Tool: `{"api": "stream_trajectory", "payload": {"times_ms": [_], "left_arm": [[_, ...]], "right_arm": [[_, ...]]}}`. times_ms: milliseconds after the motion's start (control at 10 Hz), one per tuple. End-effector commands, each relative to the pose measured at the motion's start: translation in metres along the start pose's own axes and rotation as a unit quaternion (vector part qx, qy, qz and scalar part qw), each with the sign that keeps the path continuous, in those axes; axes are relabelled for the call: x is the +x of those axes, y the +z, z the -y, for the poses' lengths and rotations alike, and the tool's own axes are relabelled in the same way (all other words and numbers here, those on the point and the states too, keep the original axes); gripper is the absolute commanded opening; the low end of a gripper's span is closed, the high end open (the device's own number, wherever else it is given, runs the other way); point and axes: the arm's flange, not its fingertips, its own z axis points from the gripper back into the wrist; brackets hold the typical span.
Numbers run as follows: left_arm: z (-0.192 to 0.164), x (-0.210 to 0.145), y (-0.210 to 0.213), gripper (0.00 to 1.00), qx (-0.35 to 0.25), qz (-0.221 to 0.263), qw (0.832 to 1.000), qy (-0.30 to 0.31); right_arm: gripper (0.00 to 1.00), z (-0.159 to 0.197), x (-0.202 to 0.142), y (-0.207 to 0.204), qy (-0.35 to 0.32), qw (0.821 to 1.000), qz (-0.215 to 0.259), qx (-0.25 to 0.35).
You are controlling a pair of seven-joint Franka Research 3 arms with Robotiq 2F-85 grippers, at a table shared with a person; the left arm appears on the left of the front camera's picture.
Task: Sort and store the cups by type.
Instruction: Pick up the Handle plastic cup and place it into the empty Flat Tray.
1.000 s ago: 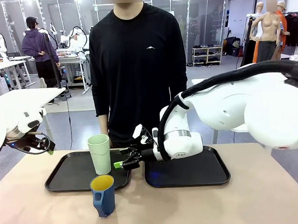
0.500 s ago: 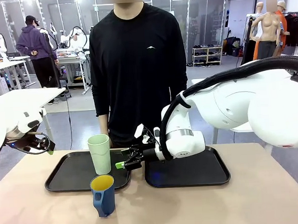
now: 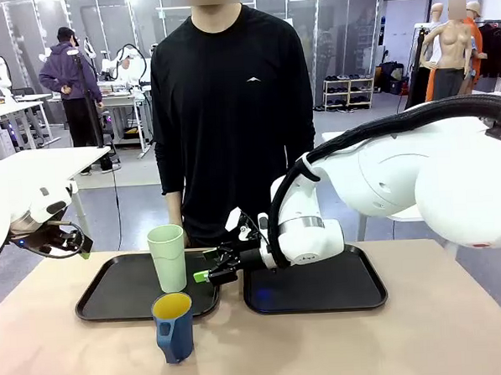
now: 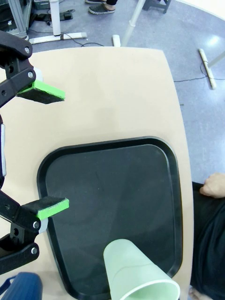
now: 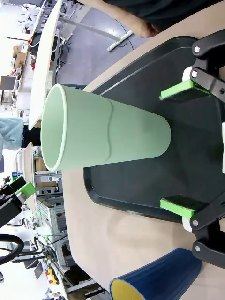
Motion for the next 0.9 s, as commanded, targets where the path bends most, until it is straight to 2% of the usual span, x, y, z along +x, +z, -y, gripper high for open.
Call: {"api": "stream_trajectory", "payload": {"times_ms": [0,300,400,600,800], "left_arm": [[0.0,0.001,0.0,1.0,0.001,0.001,1.0,0.0],[0.0,0.001,0.0,1.0,0.001,0.001,1.0,0.0],[0.0,0.001,0.0,1.0,0.001,0.001,1.0,0.0],[0.0,0.001,0.0,1.0,0.001,0.001,1.0,0.0],[0.0,0.001,0.0,1.0,0.001,0.001,1.0,0.0]], "right_arm": [[1.0,0.001,-0.001,-0.003,0.002,1.0,0.005,-0.006],[1.0,0.0,0.0,0.0,0.0,1.0,0.0,0.0],[1.0,-0.017,0.01,0.011,0.018,0.999,-0.039,-0.026],[1.0,-0.04,0.024,0.045,0.025,0.994,-0.088,-0.059],[1.0,-0.073,0.044,0.083,0.03,0.988,-0.139,-0.057]]}}
